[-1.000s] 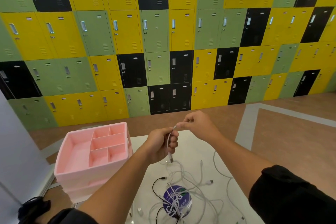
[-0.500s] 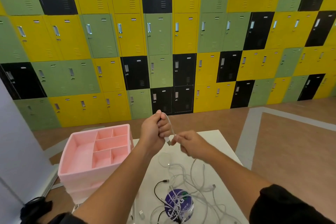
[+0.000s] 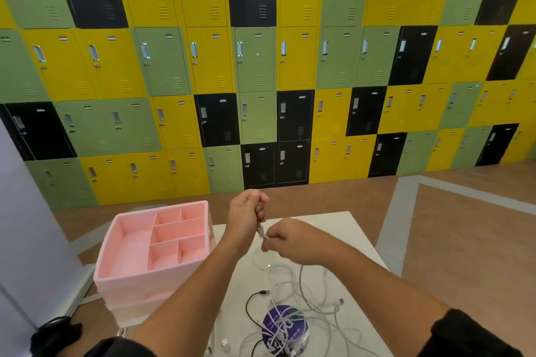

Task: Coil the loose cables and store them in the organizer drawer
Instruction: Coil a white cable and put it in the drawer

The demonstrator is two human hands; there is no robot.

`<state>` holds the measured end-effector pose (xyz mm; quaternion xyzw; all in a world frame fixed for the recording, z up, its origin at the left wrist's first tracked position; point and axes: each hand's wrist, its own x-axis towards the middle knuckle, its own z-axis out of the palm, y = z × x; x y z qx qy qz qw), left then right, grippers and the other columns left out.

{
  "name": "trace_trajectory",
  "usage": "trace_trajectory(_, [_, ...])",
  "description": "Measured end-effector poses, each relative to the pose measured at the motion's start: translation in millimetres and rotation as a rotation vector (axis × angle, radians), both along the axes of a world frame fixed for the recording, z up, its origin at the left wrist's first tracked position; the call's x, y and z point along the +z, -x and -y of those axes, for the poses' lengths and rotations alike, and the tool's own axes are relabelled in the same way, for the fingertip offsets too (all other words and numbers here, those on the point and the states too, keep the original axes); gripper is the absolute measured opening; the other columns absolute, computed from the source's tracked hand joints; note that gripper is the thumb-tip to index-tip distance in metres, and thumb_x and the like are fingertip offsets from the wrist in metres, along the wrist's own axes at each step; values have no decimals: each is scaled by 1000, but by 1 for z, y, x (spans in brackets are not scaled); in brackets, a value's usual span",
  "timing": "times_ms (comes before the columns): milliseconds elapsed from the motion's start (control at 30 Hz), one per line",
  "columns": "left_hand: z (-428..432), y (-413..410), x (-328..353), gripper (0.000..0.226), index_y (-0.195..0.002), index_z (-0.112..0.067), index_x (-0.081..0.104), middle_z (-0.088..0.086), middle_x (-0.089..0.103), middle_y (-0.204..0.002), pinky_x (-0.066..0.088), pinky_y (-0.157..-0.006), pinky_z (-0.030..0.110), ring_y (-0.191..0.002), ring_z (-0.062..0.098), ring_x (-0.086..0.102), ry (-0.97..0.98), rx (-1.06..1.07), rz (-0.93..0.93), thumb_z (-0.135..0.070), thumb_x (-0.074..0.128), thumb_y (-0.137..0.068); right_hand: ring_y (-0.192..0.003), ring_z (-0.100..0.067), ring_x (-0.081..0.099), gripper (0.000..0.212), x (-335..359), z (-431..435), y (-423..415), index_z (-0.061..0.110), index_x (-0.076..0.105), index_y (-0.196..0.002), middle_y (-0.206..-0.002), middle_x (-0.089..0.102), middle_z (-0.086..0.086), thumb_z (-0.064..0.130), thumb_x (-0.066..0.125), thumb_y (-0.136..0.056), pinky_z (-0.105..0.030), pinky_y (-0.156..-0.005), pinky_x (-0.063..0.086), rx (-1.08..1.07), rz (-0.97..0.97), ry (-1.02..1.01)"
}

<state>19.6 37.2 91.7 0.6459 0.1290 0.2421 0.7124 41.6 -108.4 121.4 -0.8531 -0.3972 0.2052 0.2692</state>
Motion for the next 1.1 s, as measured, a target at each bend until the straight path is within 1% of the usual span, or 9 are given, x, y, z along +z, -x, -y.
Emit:
trace_trajectory(133, [2, 11, -7, 39, -79, -4, 62, 8, 50, -62, 43, -56, 29, -57, 19, 46, -131, -254, -95, -15, 38, -108, -70, -18, 63, 18, 31, 3, -16, 19, 77, -87, -77, 69, 4, 27, 63, -95, -36, -63, 50, -20, 191, -46])
trace_trajectory(267, [15, 18, 8, 33, -81, -3, 60, 6, 43, -61, 37, -49, 26, -53, 16, 38, 29, -422, -144, -9, 37, -104, -78, -12, 66, 10, 43, 8, -32, 23, 74, -77, -76, 70, 7, 31, 78, -83, -34, -68, 56, -101, 235, -186])
trace_trajectory(367, [19, 24, 19, 34, -79, -6, 61, 4, 39, -62, 30, -47, 24, -52, 14, 31, 183, -505, -109, -12, 36, -101, -82, -12, 67, 12, 44, 10, -45, 25, 74, -74, -78, 71, 7, 33, 82, -78, -41, -73, 61, -152, 178, -273])
trace_trajectory(467, [19, 26, 22, 31, -88, -2, 61, 4, 41, -65, 32, -49, 24, -53, 13, 33, 291, -549, -104, -13, 34, -101, -87, -10, 69, 5, 43, 14, -50, 25, 80, -85, -83, 74, 8, 30, 77, -85, -41, -84, 60, -126, 111, -292])
trace_trajectory(633, [21, 26, 14, 32, -100, 3, 63, 9, 62, -75, 51, -66, 28, -65, 16, 58, 135, -495, -108, -10, 34, -108, -86, -10, 71, 10, 33, 19, -52, 22, 80, -92, -84, 75, 6, 22, 70, -93, -38, -86, 61, -134, 47, -281])
trace_trajectory(700, [23, 26, 13, 32, -102, 4, 63, 10, 65, -77, 53, -68, 29, -66, 17, 61, 116, -482, -106, -9, 34, -108, -86, -10, 71, 10, 32, 19, -53, 20, 79, -92, -85, 75, 4, 19, 69, -93, -37, -85, 61, -135, 47, -283])
trace_trajectory(933, [23, 26, 18, 33, -90, -5, 60, -1, 32, -62, 27, -50, 23, -53, 11, 25, 244, -513, -128, -13, 33, -107, -91, -12, 67, 8, 34, 21, -57, 26, 78, -85, -84, 74, 6, 30, 73, -90, -40, -87, 57, -102, 68, -291])
trace_trajectory(1033, [20, 25, 22, 32, -85, -8, 57, -3, 27, -61, 20, -46, 21, -51, 9, 21, 286, -525, -145, -15, 33, -106, -89, -9, 67, 6, 38, 19, -58, 26, 79, -87, -84, 74, 8, 28, 74, -89, -35, -84, 57, -72, 76, -312])
trace_trajectory(1100, [22, 27, 25, 34, -85, -8, 57, -1, 28, -62, 25, -47, 22, -53, 10, 23, 291, -512, -111, -15, 32, -106, -89, -5, 67, 7, 44, 17, -59, 27, 80, -86, -83, 74, 11, 27, 74, -89, -28, -80, 54, -55, 101, -330])
